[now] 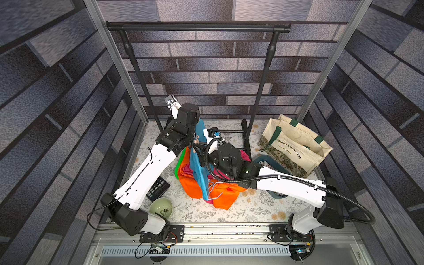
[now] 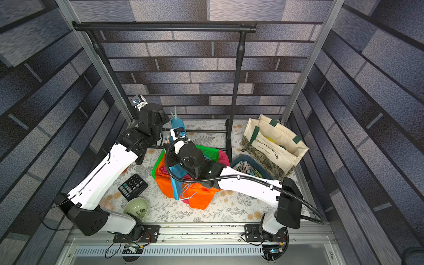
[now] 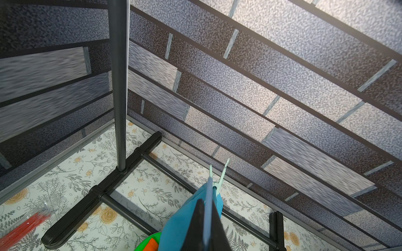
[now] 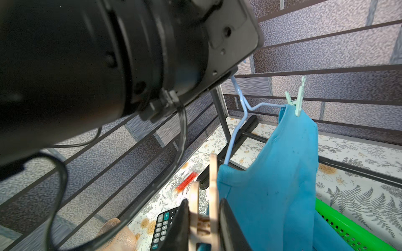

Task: Use clothespins to secure the t-shirt on both sides of the hanger
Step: Clamp the T-shirt on the hanger.

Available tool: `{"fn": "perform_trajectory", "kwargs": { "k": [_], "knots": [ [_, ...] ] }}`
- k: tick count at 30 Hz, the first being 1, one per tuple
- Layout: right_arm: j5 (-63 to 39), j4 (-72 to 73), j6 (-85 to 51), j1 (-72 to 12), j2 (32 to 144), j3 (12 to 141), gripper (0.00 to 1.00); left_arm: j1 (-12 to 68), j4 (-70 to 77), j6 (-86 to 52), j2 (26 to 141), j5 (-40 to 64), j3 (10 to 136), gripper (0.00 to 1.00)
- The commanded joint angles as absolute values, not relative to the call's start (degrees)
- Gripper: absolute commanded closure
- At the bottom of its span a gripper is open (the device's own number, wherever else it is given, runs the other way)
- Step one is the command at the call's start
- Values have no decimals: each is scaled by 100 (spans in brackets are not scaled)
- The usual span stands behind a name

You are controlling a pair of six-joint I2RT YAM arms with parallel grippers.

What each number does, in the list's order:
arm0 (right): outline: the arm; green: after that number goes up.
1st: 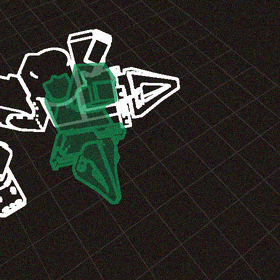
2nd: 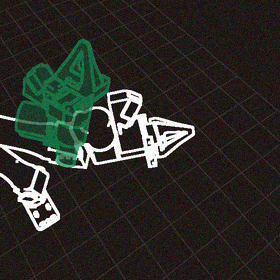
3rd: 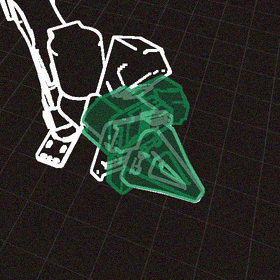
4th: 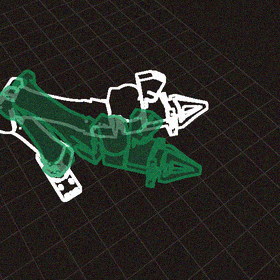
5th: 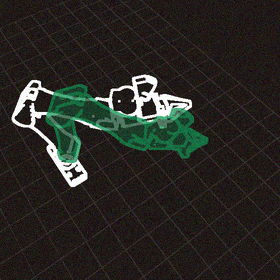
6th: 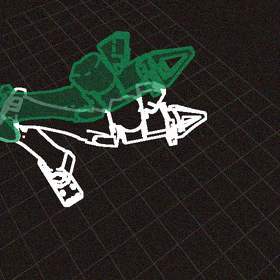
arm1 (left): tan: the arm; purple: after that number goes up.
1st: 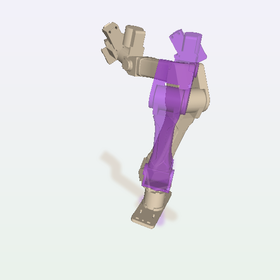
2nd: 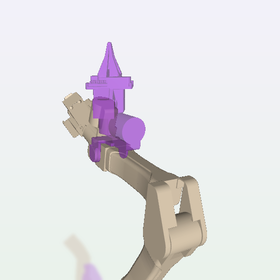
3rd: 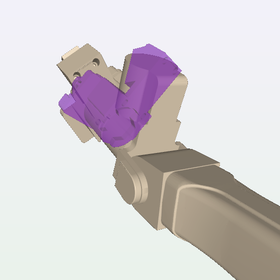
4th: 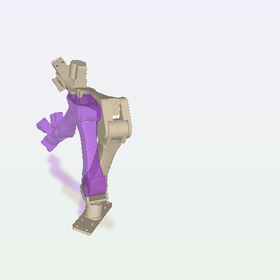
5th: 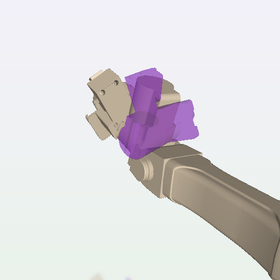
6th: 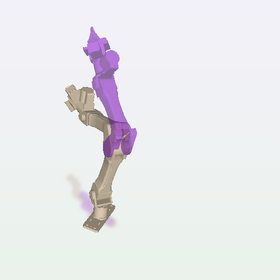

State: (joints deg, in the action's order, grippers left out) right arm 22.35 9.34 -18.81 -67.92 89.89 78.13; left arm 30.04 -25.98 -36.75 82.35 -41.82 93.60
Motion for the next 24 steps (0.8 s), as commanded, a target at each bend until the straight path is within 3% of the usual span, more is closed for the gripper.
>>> {"fn": "perform_trajectory", "kwargs": {
  "k": [1, 7, 11, 16, 24],
  "knots": [
    [2793, 642, -1510, -6983, 9198, 7752, 98, 3046, -2470, -3854, 8217, -4332, 9637, 100],
    [2611, 664, -1650, -7013, 9167, 7659, 62, 3054, -2488, -3832, 8202, -4324, 9651, 100],
    [2417, 606, -1673, -7014, 8853, 7518, 53, 3056, -2452, -3719, 8157, -4314, 9647, 100],
    [1450, 407, -1524, -7014, 8163, 7288, 44, 3005, -2209, -3323, 8052, -4090, 9538, 100],
    [305, -720, -1102, -7014, 6775, 7147, 33, 2696, -1403, -2203, 7628, -2011, 9171, 100]
  ]
}}
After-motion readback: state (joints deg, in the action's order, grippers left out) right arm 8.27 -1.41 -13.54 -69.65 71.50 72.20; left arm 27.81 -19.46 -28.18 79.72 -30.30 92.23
